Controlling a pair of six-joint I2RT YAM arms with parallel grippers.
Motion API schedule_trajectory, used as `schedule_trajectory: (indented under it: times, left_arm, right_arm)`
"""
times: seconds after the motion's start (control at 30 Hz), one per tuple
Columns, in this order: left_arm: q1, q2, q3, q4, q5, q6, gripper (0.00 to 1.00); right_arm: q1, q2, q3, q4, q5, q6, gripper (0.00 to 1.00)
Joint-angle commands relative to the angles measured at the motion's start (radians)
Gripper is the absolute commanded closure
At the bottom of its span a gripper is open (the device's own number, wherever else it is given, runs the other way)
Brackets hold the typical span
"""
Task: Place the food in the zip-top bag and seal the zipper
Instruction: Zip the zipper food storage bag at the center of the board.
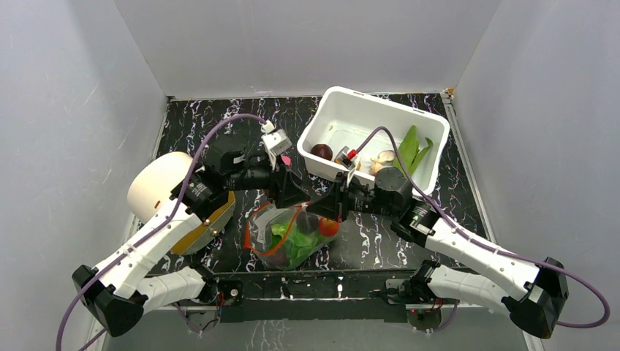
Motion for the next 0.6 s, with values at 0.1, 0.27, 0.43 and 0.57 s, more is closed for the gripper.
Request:
schedule_trajectory:
  times: [0.1,0.27,0.43,0.57]
  left_arm:
    - [-0.04,-0.003,-0.035,0.076,0.035,0.03,0.39]
    - [-0.04,-0.006,-0.015,0.015,0.093,0.087,0.41]
    - [-0.041,-0.047,-0.026,-0.017,0.077,0.132,0.52]
    - [-0.042,-0.038,-0.009,-0.07,0.017,0.171,0.85]
  right_arm:
    - [-0.006,0.025,0.017,0.131,0.076,0.169,1.0]
    - [-0.006,0.0,-0.002,0.14,0.119,0.171,1.0]
    - [-0.005,0.024,0.025,0.122,0.117,0.164,1.0]
    - [-0.005,0.045,0.029,0.138,0.105,0.175,1.0]
